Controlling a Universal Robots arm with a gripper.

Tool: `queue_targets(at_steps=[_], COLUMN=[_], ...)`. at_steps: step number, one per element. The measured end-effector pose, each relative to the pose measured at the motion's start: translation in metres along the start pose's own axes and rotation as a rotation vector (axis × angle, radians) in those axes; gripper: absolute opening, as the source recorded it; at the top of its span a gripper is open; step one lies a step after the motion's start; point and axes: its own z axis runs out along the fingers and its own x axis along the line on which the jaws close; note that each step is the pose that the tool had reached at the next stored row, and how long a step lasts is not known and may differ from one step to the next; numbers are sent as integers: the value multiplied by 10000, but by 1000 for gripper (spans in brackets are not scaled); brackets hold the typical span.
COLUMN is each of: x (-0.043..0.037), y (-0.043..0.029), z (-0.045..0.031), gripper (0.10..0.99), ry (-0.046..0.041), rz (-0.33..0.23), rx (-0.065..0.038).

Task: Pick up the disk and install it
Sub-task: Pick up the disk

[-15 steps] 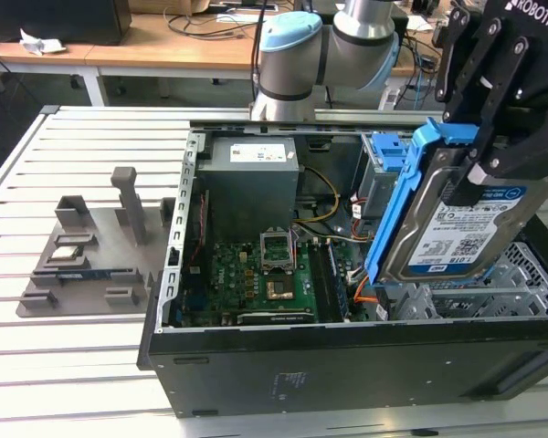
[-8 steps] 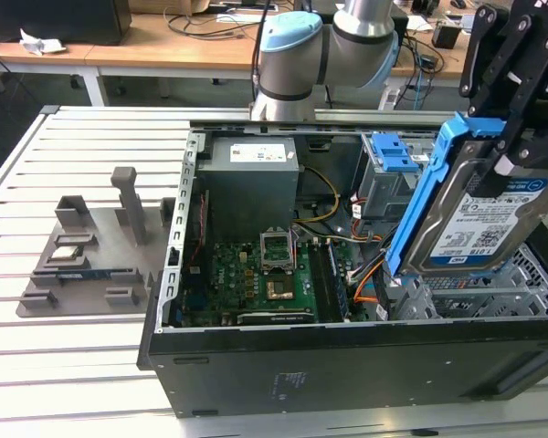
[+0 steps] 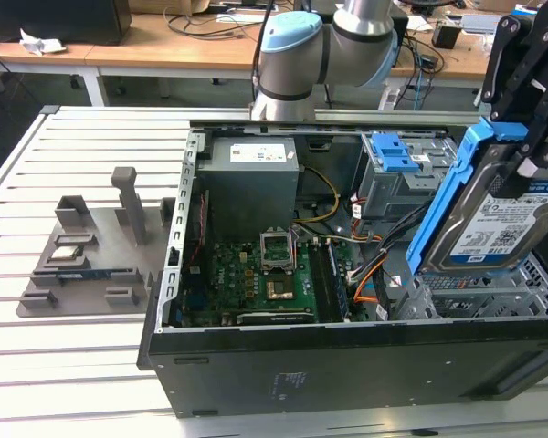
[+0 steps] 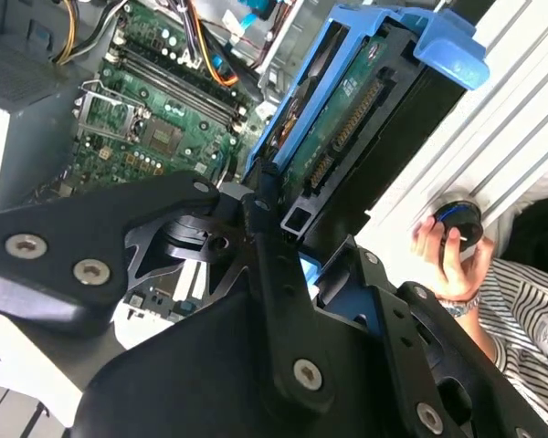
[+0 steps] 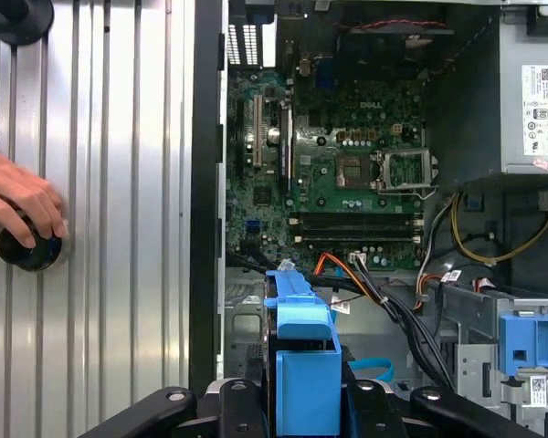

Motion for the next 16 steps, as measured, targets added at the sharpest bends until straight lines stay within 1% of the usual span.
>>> queue_targets(at_steps=[2,5,8,10,13,16], x=[-19,-43,-66,-80,-90,-90], y=[-67,-126,-210,-280,-352,-353], z=[52,102,127,148,161,162], gripper=[365,365,365,365,365,365], ry=[4,8,11,19,21,21], rz=[0,0,0,1,0,2], rx=[-14,-24,-31,-34,-35,-36])
